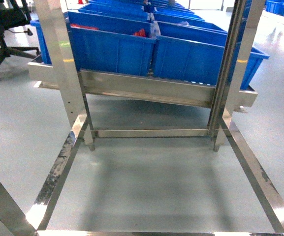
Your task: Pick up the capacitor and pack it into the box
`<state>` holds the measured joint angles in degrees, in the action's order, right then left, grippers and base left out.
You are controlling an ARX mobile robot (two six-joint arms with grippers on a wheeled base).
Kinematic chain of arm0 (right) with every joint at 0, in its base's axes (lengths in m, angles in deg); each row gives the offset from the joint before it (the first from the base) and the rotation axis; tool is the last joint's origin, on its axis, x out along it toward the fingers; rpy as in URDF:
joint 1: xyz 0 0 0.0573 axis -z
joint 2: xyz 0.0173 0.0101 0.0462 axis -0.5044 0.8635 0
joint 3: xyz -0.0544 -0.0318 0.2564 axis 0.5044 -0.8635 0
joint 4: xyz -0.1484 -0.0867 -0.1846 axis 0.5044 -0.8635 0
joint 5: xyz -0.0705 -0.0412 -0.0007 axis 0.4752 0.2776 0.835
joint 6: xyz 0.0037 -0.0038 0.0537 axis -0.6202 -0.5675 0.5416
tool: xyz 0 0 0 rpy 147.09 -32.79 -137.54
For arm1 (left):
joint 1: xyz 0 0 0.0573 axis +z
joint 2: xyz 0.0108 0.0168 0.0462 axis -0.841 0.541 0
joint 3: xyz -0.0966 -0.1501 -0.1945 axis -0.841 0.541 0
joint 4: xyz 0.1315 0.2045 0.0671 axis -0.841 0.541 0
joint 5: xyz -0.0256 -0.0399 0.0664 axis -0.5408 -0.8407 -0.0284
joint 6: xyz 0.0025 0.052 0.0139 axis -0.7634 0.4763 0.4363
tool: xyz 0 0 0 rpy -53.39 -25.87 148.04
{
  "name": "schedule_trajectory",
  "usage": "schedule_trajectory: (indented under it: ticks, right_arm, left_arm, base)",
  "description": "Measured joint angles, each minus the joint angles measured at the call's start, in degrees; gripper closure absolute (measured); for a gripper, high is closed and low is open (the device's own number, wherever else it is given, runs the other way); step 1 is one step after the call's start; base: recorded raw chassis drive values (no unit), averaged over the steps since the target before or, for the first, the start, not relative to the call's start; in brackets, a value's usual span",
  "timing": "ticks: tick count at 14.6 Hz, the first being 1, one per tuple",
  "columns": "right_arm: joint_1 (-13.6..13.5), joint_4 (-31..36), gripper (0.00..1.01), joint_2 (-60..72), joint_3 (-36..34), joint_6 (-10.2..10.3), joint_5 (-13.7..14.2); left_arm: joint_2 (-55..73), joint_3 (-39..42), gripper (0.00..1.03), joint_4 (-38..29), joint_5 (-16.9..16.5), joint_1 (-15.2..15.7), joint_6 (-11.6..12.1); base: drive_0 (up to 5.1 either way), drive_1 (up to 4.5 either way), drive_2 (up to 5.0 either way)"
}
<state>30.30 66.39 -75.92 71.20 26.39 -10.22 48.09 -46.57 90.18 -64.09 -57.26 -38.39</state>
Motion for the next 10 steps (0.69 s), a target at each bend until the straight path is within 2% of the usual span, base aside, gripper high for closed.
schedule_trajectory:
  ticks: [10]
  right_arm:
    - [0.00, 0.00, 0.03, 0.00, 0.00, 0.00, 0.00]
  left_arm:
    - [0.00, -0.02, 0.05, 0.00, 0.00, 0.00, 0.00]
  base:
    - [0.0, 0.00, 0.0]
